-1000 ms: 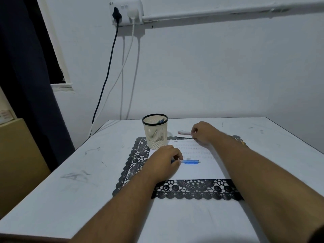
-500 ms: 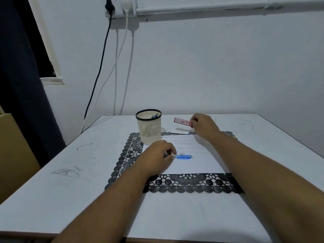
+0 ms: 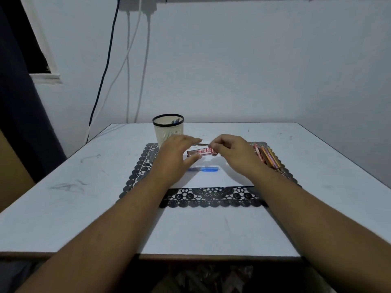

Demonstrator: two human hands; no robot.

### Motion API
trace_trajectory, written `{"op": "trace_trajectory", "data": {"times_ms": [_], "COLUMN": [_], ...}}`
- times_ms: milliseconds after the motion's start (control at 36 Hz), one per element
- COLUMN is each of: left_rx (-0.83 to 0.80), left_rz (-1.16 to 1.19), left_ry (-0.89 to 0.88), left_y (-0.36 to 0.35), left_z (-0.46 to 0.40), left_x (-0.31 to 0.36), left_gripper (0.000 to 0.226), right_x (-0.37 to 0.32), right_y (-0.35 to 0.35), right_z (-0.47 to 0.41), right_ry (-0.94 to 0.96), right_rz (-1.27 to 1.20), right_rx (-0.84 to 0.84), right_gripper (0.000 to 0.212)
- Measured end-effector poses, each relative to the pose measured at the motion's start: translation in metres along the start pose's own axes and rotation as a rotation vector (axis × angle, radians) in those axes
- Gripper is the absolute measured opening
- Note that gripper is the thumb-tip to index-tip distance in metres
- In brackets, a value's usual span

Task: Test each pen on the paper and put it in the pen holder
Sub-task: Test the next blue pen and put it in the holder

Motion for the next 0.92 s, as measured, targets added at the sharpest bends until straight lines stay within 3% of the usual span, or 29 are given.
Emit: {"op": "trace_trajectory", "data": {"times_ms": [250, 361, 611, 722, 917], "left_rx": [0.012, 0.047, -0.007, -0.007, 0.055], "left_rz": [0.02, 0.142, 0.22, 0.214, 0.047], "left_ry": [0.008, 0.085, 0.089, 0.068, 0.034], "left_y": [0.002, 0.004, 0.001, 0.002, 0.008], "left_z": [0.0, 0.002, 0.002, 0.003, 0.003], "left_x": [0.001, -0.007, -0.007, -0.003, 0.002], "left_gripper": [0.028, 0.022, 0.021, 0.023, 0.022], "right_x": [-0.007, -0.006, -0.011, -0.014, 0.003], "right_y": [-0.002, -0.003, 0.006, 0.01, 0.002], "right_z": [0.01, 0.009, 0.01, 0.012, 0.01], "right_ry": [0.025, 0.017, 0.073, 0.086, -0.133], "right_rz": [-0.158, -0.329, -0.24, -0.243, -0.421], "right_rx": [0.018, -0.055, 0.009, 0.039, 0.05], "right_gripper": [0.012, 0.031, 0.015, 0.018, 0.013]}}
Point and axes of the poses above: each hand's wrist, its own z-axis away from the middle knuckle, its own y-axis out of the back of the hand, x = y × z, the point moved 8 cm from there along -z, towards the middle knuckle, and after that the axes turned 1 degree about -z, right-handed, at the moved point
